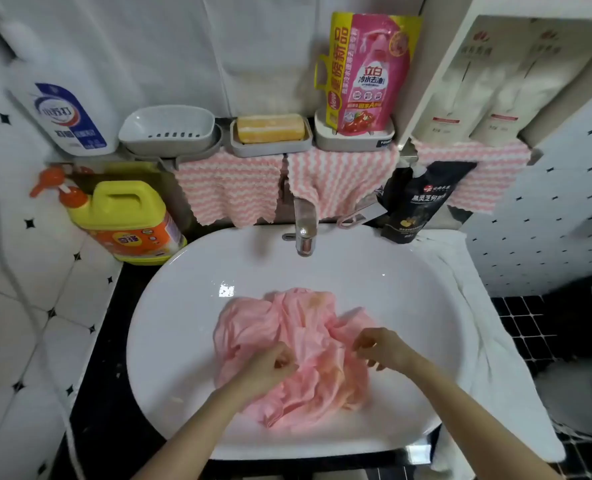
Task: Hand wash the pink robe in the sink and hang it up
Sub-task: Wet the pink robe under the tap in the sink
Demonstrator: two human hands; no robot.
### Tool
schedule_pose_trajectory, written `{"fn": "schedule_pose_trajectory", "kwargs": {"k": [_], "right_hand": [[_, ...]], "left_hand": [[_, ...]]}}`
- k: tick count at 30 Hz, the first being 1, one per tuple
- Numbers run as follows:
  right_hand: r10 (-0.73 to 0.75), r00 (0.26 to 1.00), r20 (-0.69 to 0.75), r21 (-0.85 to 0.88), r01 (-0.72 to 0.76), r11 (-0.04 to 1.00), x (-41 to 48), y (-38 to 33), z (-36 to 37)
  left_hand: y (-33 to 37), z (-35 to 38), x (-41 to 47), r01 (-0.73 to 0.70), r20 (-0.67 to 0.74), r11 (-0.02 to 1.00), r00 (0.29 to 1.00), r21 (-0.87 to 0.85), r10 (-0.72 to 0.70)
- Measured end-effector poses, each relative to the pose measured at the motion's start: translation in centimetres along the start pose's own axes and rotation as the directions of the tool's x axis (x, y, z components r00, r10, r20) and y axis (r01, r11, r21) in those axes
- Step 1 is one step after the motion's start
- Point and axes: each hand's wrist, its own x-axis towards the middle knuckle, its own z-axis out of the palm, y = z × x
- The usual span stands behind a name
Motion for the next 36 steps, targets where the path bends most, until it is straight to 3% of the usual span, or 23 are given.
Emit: {"fn": "schedule_pose_trajectory", "kwargs": {"k": [4, 6, 8, 11, 13, 15, 17, 19, 21, 23, 25, 28, 30, 33, 36], "right_hand": [[0.032, 0.979, 0.202, -0.445, 0.063, 0.893, -1.2, -0.1, 2.6], [0.007, 0.987, 0.162, -0.532, 0.082, 0.843, -1.0, 0.5, 4.2], [-0.03, 0.995, 0.1, -0.439, 0.071, 0.896, -0.9, 0.8, 4.2], [-0.074, 0.996, -0.043, -0.013, 0.073, 0.997, -1.1, 1.4, 2.1], [-0.061, 0.985, -0.161, 0.271, 0.104, 0.957, -1.7, 1.7, 0.4], [-0.034, 0.98, -0.197, 0.442, 0.12, 0.889, -2.3, 1.4, -0.7], [-0.027, 0.98, -0.195, 0.518, 0.126, 0.846, -2.7, 0.1, -0.9], [-0.056, 0.984, -0.169, 0.548, 0.141, 0.824, -2.9, -1.9, 0.0], [-0.12, 0.99, -0.076, 0.512, 0.142, 0.847, -3.3, -4.0, 1.9], [-0.19, 0.98, 0.056, 0.418, 0.15, 0.896, -3.5, -5.2, 4.0], [-0.21, 0.977, 0.029, 0.406, 0.181, 0.896, -3.4, -5.6, 4.3], [-0.089, 0.984, -0.154, 0.521, 0.158, 0.839, -2.1, -5.5, 2.3], [-0.102, 0.989, -0.108, 0.545, 0.145, 0.826, -1.4, -6.1, 0.9], [-0.206, 0.976, -0.07, 0.501, 0.213, 0.839, -0.2, -7.7, -0.8], [-0.208, 0.975, -0.074, 0.455, 0.218, 0.863, 0.9, -8.4, -0.8]], "left_hand": [[-0.4, 1.4, -0.5, 0.021, 0.217, 0.984, 0.974, 0.176, -0.06], [-0.7, 2.4, -0.8, 0.052, 0.211, 0.983, 0.973, 0.176, -0.089], [-1.0, 2.8, -0.8, 0.041, 0.13, 0.966, 0.989, 0.254, -0.076], [-0.8, 1.5, -0.6, 0.039, -0.034, 0.982, 0.999, 0.187, -0.033], [-0.7, -0.1, -0.7, 0.056, -0.206, 0.991, 0.978, 0.122, -0.029], [-0.2, -1.5, -0.8, 0.055, -0.304, 0.998, 0.951, 0.0, -0.052], [1.0, -2.0, -1.0, 0.057, -0.244, 0.975, 0.964, -0.213, -0.109], [2.6, -1.4, -1.1, 0.14, -0.062, 0.942, 0.984, -0.306, -0.167], [3.1, 0.3, -1.0, 0.111, 0.103, 0.969, 0.991, -0.221, -0.09], [2.7, 1.8, -0.8, 0.061, 0.14, 0.992, 0.989, -0.112, -0.045], [1.8, 1.7, -0.5, -0.035, 0.015, 0.999, 0.999, -0.029, 0.036], [1.0, -1.8, -0.6, -0.088, -0.272, 0.988, 0.955, 0.127, 0.12], [1.1, -4.6, -0.6, -0.078, -0.367, 0.979, 0.919, 0.191, 0.145], [1.4, -7.7, -0.2, -0.032, -0.491, 0.999, 0.871, -0.017, 0.02], [1.7, -9.5, 0.3, -0.045, -0.564, 0.983, 0.823, -0.178, -0.065]]}}
